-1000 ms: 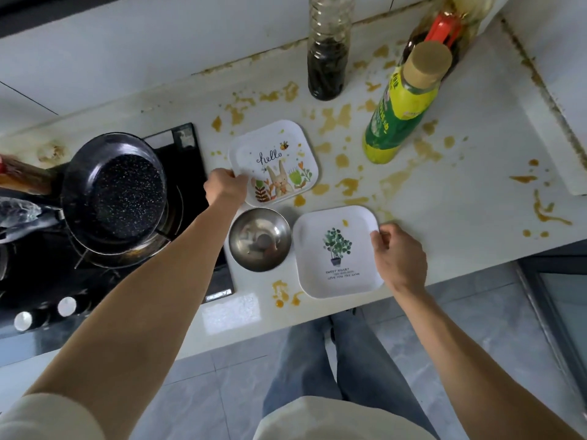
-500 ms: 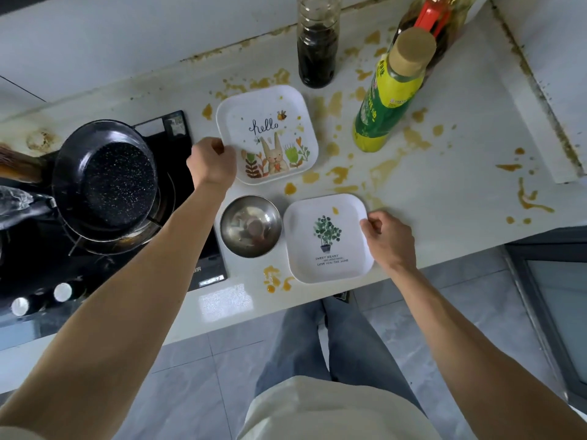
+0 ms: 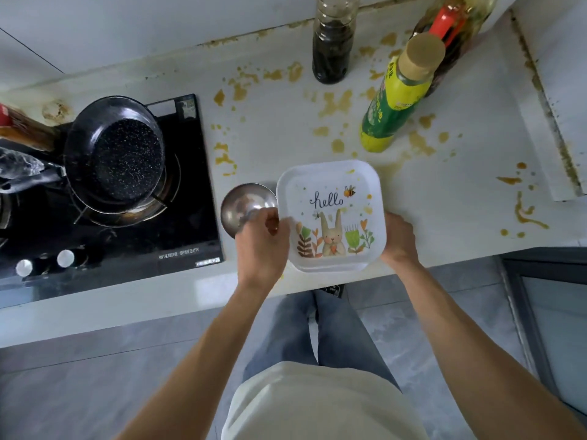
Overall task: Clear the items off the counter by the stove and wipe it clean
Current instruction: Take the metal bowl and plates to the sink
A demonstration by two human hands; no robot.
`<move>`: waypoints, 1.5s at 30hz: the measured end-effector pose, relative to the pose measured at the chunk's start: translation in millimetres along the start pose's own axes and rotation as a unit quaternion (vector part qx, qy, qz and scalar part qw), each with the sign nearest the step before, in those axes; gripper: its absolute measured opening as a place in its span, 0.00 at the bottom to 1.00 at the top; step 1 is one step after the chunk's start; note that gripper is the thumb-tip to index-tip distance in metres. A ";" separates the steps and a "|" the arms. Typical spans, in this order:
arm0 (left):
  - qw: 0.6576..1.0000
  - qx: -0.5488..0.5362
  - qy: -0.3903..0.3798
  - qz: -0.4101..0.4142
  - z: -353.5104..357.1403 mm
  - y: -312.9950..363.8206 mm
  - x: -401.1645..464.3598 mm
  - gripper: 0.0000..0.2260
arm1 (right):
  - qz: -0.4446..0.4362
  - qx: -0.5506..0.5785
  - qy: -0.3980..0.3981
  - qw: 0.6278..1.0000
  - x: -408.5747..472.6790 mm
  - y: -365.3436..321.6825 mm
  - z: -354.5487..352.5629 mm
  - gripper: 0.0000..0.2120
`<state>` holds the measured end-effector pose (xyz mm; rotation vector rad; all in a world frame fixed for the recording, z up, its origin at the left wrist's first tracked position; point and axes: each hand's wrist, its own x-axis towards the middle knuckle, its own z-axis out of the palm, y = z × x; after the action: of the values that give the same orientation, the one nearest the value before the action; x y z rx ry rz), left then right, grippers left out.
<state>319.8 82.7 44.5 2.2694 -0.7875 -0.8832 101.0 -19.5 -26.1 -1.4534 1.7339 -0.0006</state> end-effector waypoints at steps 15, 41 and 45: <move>0.994 -0.014 0.000 -0.111 49.4 -54.7 -28.8 0.09 | -0.029 0.020 -0.021 0.999 6.1 -0.9 -11.9 0.25; 0.966 -0.174 0.022 -0.192 61.8 -50.3 -5.7 0.06 | -0.044 0.011 0.049 0.998 0.9 0.6 23.3 0.19; 0.914 -0.320 -0.030 -0.250 54.0 -60.0 -8.0 0.15 | -0.028 0.028 0.089 0.995 -2.7 -3.2 30.2 0.16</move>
<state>294.2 112.1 -26.5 1.8561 0.0996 -1.2239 121.4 -3.4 -42.2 -1.4982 1.8192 -0.2147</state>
